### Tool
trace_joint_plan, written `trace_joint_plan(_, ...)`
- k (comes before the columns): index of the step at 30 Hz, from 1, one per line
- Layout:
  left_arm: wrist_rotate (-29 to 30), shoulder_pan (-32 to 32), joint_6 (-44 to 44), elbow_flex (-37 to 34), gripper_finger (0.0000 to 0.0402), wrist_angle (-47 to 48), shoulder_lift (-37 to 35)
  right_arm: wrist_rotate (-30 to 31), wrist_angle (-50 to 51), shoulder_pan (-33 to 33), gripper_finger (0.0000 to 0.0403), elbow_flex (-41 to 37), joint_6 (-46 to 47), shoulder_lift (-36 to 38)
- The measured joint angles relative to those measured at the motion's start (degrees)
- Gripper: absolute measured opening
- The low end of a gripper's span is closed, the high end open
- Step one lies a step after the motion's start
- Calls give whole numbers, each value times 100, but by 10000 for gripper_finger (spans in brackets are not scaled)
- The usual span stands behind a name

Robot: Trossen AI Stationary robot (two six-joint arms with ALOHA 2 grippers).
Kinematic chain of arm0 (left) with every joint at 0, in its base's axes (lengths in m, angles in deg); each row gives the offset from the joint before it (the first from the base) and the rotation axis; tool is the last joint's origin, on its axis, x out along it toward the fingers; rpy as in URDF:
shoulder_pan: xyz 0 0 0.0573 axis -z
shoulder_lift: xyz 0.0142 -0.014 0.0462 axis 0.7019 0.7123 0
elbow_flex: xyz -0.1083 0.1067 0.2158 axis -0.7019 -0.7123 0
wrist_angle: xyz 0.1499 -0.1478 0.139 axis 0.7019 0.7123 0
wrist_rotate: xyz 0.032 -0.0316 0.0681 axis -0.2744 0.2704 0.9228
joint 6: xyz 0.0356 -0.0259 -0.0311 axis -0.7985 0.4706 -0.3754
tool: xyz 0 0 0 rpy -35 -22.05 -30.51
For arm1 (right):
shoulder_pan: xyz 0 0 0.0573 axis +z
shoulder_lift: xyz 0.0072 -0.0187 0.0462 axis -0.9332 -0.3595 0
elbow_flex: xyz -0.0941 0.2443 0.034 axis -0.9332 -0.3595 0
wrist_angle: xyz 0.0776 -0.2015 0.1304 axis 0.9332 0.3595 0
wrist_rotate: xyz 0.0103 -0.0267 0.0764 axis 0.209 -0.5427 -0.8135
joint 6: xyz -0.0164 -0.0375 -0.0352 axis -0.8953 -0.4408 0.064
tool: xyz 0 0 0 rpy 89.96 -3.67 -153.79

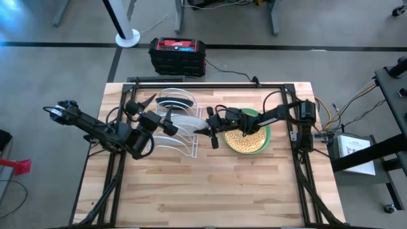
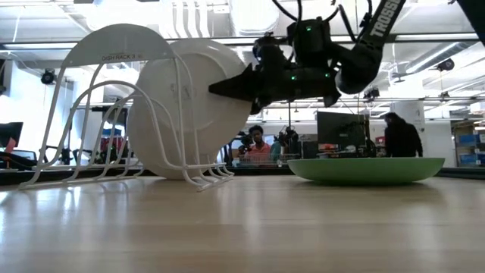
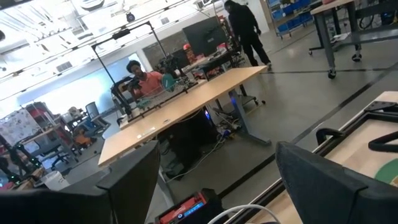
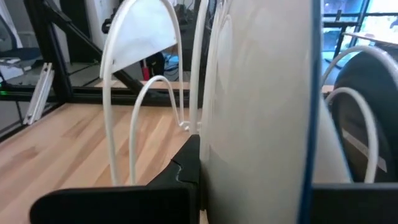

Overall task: Sort dishes
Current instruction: Put the blue pattern plate in the dish rack

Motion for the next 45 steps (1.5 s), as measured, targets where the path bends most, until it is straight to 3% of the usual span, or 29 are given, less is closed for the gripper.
trace_joint_plan(21, 0, -11, 129, -76, 307, 13, 21, -4, 1463, 61, 28, 1083, -495, -411)
trace_joint_plan(38, 2, -15, 188, -79, 307, 28, 21, 2, 1807, 59, 28, 1253, 2, -498)
trace_joint_plan(45, 7, -15, 402, -79, 307, 28, 21, -9, 2105, 61, 54, 1482, -61, -498)
